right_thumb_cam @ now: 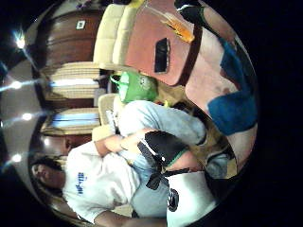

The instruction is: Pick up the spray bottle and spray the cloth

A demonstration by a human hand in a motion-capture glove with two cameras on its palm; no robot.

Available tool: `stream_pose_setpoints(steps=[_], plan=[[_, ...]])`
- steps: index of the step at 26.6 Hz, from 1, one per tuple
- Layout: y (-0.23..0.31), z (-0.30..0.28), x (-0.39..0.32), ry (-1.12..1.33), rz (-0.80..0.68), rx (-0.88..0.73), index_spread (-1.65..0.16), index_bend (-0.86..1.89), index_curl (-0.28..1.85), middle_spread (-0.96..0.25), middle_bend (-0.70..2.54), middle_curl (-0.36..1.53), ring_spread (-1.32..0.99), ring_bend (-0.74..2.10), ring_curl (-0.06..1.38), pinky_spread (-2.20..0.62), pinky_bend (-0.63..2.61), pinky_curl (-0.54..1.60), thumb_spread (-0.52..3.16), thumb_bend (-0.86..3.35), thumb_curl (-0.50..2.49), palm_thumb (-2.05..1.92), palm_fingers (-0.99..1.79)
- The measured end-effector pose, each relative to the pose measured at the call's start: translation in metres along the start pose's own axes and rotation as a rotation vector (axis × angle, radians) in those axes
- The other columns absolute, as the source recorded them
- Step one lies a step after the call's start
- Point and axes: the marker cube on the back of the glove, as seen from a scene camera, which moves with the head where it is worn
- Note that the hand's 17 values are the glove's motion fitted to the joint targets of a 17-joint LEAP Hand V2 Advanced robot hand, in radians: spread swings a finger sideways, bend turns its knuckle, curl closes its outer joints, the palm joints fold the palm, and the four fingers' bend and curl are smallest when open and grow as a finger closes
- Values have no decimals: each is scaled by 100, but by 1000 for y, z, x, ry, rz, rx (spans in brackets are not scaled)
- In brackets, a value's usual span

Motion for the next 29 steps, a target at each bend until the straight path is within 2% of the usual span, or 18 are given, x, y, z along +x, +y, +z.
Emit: stream_pose_setpoints(steps=[2,5,20,29], plan=[[9,1,4,123,-31,22,-42,16,35,-19,17,35,-23,24,31,11,22,33,91,-3,39,47,44],[27,-7,7,166,-74,35,-42,16,35,-19,17,34,-22,24,31,11,22,33,92,-3,38,47,45],[46,-42,31,75,-48,96,-42,15,33,-16,18,33,-18,28,32,13,21,34,94,-3,35,47,49],[50,-35,31,71,-22,65,-43,15,32,-14,17,32,-16,30,33,15,22,35,97,-2,34,48,52]])
